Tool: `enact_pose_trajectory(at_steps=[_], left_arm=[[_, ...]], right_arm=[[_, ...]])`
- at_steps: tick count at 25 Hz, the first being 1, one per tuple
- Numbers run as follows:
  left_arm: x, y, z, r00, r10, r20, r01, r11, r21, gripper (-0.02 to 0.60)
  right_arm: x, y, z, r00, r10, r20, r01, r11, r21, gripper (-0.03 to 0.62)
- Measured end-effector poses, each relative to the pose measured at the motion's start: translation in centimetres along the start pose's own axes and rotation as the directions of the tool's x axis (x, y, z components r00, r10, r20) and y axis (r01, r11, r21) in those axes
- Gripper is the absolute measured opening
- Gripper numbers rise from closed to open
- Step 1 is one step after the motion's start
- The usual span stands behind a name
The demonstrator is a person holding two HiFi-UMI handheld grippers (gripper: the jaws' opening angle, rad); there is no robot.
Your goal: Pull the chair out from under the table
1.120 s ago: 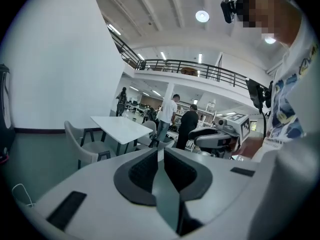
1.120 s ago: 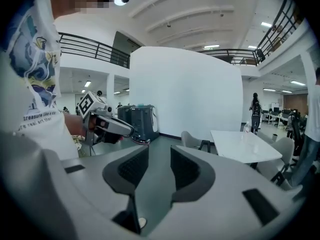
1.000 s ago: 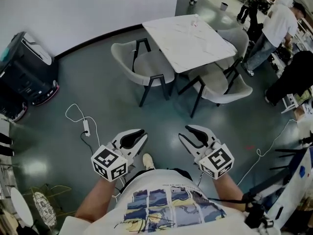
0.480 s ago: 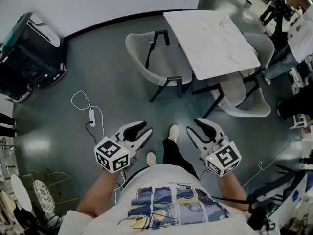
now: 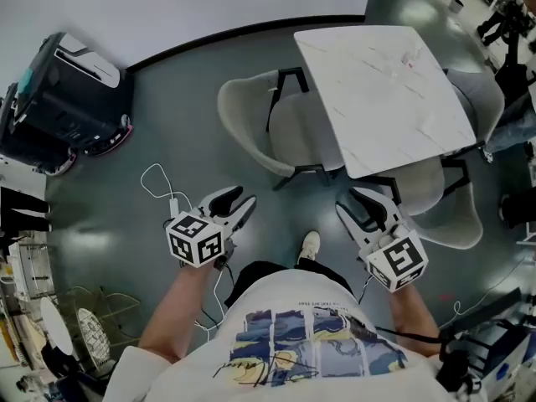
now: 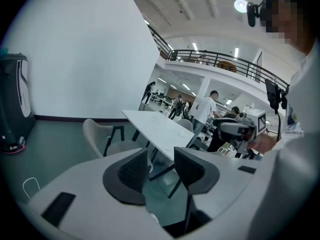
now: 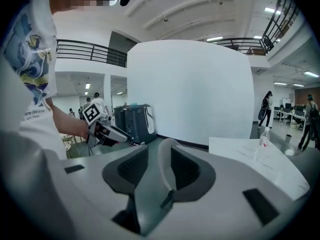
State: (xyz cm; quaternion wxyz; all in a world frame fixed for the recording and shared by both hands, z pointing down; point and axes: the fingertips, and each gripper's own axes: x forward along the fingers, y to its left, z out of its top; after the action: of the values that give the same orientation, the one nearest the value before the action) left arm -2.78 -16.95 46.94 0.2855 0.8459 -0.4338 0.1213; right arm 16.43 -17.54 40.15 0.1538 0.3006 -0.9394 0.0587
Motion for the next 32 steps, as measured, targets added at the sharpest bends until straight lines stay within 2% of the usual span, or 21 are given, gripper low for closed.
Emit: enact_pose_trajectory(at_steps=[4,7,10,13,18,24,27,30,32], left_arm=[[4.1,5.1,2.6,0.997,0.079,-0.006,-0.079,0.997,0.002,0.166],[6.7,10.6,3.7,0.99,0.134,-0.034,-0.134,0.991,-0.014,0.19],[9.2,17.1,4.4,0.977,0.202,-0.073,-0.207,0.976,-0.069,0.228],[11.9,23.5,4.4,0.957,0.248,-0.148,-0.265,0.958,-0.106,0.25],[16.2,31.7,4.3,0.929,0.25,-0.271,-0.298,0.942,-0.152,0.261],[20.9,38.7,2.0,0.874,0.264,-0.408,-0.353,0.922,-0.159,0.264],[22.9,40.5,0.0,0.855,0.219,-0.47,-0.348,0.914,-0.208,0.265],[24.3,40.9,-1.4,0.849,0.154,-0.505,-0.328,0.904,-0.274,0.264],[24.7,40.9,-1.9,0.839,0.145,-0.524,-0.329,0.903,-0.277,0.262]], right_arm=[[1.4,-4.8,-0.2,0.999,-0.017,-0.037,0.017,1.0,0.003,0.129],[2.9,-6.8,0.6,0.998,-0.051,-0.04,0.051,0.999,-0.001,0.133],[4.9,-8.1,1.1,0.995,-0.088,-0.052,0.09,0.996,0.024,0.135],[6.6,-9.1,2.2,0.986,-0.156,-0.052,0.159,0.986,0.058,0.133],[10.0,-9.8,3.5,0.965,-0.248,-0.081,0.257,0.96,0.115,0.133],[13.1,-9.2,3.8,0.934,-0.331,-0.133,0.349,0.925,0.148,0.133],[13.7,-9.1,3.3,0.916,-0.363,-0.169,0.39,0.906,0.166,0.133],[13.6,-8.8,2.8,0.897,-0.393,-0.202,0.428,0.887,0.177,0.133],[13.3,-8.5,2.6,0.883,-0.415,-0.217,0.454,0.873,0.178,0.133]])
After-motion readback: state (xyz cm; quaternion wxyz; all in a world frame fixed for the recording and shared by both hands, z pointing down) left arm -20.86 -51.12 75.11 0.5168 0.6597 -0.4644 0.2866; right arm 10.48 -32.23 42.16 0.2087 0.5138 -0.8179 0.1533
